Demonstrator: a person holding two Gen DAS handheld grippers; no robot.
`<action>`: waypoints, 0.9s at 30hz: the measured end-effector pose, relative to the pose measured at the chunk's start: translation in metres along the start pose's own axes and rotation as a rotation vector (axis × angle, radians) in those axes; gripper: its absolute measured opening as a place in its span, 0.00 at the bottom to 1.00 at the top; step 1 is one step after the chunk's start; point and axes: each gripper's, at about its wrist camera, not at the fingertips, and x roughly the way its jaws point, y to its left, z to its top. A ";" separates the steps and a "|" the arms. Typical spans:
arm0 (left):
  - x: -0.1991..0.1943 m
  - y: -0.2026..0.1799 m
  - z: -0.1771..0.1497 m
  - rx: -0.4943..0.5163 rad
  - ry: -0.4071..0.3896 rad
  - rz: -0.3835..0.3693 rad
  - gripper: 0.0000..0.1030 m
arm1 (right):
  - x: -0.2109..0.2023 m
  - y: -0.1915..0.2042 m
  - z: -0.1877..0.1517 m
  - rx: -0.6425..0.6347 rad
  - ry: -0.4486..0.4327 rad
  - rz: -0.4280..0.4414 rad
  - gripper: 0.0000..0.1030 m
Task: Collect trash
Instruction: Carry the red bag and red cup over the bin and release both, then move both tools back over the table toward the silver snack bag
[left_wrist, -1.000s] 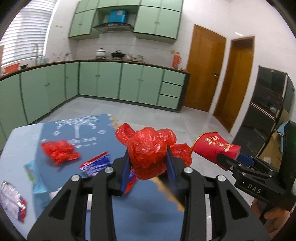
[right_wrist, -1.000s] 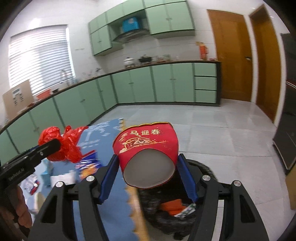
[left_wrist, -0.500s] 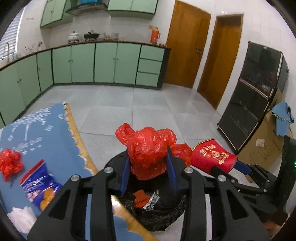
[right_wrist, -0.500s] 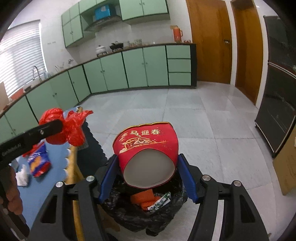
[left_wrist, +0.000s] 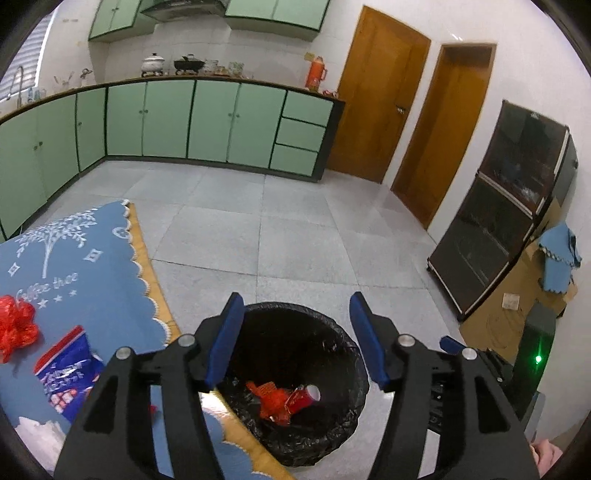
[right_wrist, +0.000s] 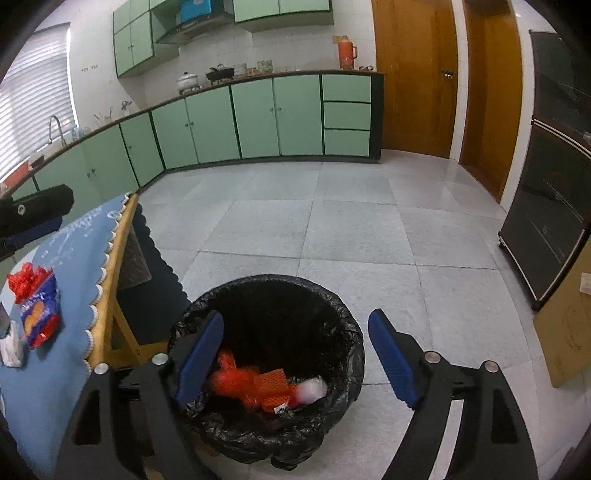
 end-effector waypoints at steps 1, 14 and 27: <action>-0.009 0.004 0.001 -0.003 -0.017 0.014 0.58 | -0.004 0.001 0.002 0.000 -0.008 0.003 0.79; -0.130 0.070 -0.027 -0.072 -0.145 0.297 0.64 | -0.078 0.082 0.018 -0.065 -0.150 0.155 0.87; -0.239 0.177 -0.096 -0.187 -0.117 0.658 0.66 | -0.093 0.202 -0.008 -0.184 -0.123 0.345 0.91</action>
